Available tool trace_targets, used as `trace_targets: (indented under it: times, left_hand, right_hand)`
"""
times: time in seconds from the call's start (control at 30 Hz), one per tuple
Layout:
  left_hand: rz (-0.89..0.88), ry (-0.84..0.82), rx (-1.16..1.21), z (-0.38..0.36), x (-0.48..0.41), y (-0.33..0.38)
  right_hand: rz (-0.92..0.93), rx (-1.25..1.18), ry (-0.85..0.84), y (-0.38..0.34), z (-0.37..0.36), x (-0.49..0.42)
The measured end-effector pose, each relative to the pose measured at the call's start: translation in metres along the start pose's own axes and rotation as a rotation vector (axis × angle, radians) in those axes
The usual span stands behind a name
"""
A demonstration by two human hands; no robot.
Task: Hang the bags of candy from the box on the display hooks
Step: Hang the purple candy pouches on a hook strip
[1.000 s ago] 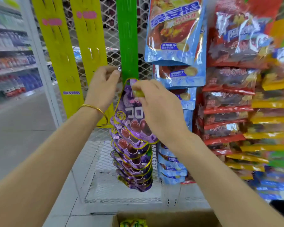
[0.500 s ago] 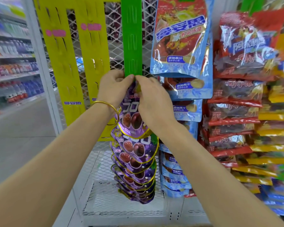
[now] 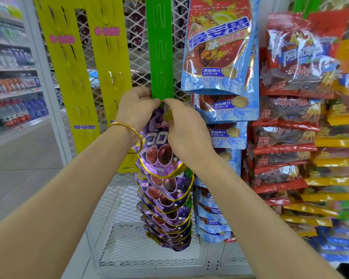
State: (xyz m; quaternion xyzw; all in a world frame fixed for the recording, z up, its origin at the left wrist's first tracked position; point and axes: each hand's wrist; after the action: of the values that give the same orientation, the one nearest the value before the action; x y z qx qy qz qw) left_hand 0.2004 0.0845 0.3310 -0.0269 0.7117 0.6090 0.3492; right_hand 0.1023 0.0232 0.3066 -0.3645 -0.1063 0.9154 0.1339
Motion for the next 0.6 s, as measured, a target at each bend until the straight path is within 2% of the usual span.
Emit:
trace_targets:
  times: [0.13, 0.3, 0.6]
  left_hand:
    - [0.004, -0.006, -0.035, 0.001, 0.002, 0.0]
    - [0.005, 0.052, -0.006, 0.001, 0.002, 0.002]
    - [-0.011, 0.063, 0.044, -0.001, 0.003, 0.003]
  right_hand:
    - [-0.009, -0.01, 0.0, 0.002, -0.002, 0.007]
    - [-0.017, -0.035, 0.081, -0.002, 0.006, 0.002]
    - [0.001, 0.01, 0.038, -0.005, 0.006, -0.004]
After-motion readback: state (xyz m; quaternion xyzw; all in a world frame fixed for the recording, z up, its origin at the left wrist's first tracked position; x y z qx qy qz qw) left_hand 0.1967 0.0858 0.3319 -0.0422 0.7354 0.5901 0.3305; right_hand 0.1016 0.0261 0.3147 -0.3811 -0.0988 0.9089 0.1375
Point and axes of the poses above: each hand's wrist, its own x-axis away from the middle knuckle, its own z-axis out of the back of the hand, y = z × x, and after that the axes turned 11 degrees about x, right-handed
